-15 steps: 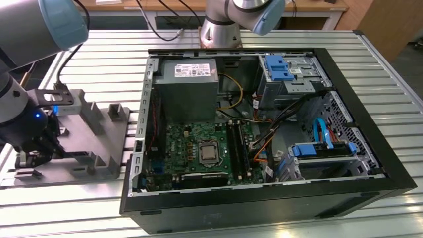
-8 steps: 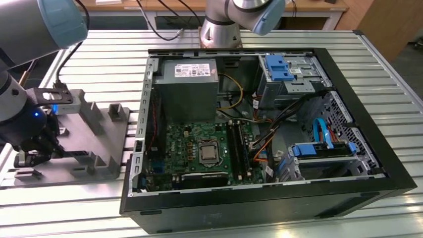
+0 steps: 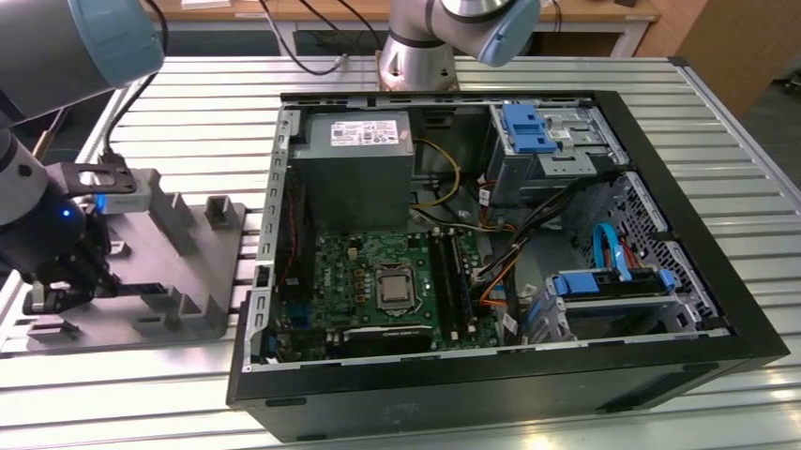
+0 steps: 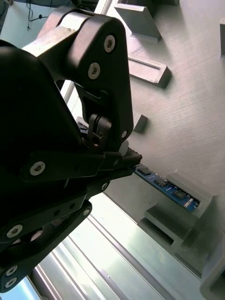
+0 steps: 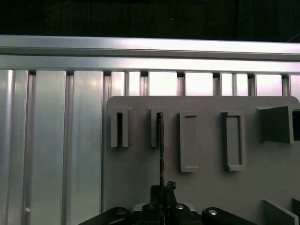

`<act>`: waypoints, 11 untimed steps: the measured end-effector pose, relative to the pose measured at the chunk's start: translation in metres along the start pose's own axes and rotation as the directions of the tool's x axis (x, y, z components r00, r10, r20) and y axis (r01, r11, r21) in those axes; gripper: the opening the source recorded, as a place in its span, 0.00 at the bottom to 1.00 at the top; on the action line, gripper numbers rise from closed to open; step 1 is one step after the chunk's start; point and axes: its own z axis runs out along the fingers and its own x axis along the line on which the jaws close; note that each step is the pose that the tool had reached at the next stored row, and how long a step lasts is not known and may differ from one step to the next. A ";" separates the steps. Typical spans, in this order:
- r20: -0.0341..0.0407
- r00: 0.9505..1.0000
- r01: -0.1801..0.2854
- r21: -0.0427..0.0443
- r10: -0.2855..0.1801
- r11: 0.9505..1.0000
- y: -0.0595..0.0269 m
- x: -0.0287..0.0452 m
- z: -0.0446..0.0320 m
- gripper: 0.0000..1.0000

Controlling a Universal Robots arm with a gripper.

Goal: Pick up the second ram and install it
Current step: 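Pick up the second ram and move it above second insertion slot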

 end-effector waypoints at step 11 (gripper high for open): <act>0.000 1.000 0.000 0.000 0.000 1.000 0.0003 -0.0003 -0.0057 0.14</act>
